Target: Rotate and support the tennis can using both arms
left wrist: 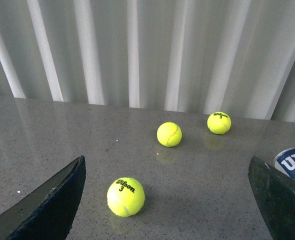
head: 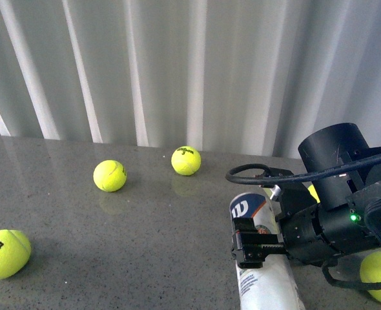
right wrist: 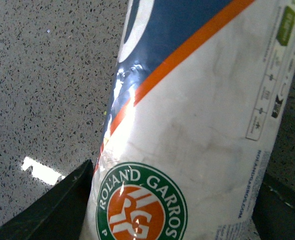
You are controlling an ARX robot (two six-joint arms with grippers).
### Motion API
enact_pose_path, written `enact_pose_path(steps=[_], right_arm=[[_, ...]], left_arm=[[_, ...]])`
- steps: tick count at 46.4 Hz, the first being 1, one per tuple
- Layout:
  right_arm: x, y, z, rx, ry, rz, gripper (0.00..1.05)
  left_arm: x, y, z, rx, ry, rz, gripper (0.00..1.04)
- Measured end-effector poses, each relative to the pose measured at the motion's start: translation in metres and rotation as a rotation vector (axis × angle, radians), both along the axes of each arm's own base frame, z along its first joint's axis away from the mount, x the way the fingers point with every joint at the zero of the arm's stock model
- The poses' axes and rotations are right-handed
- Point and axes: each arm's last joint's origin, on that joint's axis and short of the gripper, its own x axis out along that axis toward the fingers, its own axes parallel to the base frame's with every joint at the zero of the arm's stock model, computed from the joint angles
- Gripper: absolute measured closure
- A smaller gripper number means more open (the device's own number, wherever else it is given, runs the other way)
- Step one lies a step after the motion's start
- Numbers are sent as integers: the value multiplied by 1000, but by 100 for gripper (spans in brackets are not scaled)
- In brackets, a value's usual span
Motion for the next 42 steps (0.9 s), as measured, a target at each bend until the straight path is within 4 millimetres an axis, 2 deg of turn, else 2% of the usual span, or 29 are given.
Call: enact_pose_path(steps=[9,17,21,26,31,37,42], right_arm=[[1,0,1,-7,-11,4,49],[2,0,11,-66,-64,56,64],[3,3,24,-113,-138,136,72],[4,12,53,-186,-318,340,79],[-4,24,68,-253,-480,620,85],[-18,33,60,-363,-565,841,88],[-27,36,39,-499,-619,1038,92]], left_arm=[[0,0,0,0,0,0,7],[0,0,0,0,0,0,7],[0,0,0,0,0,0,7],[0,0,0,0,0,0,7],[0,0,0,0,0,0,7],[0,0,0,0,0,0,7],[0,0,0,0,0,0,7]])
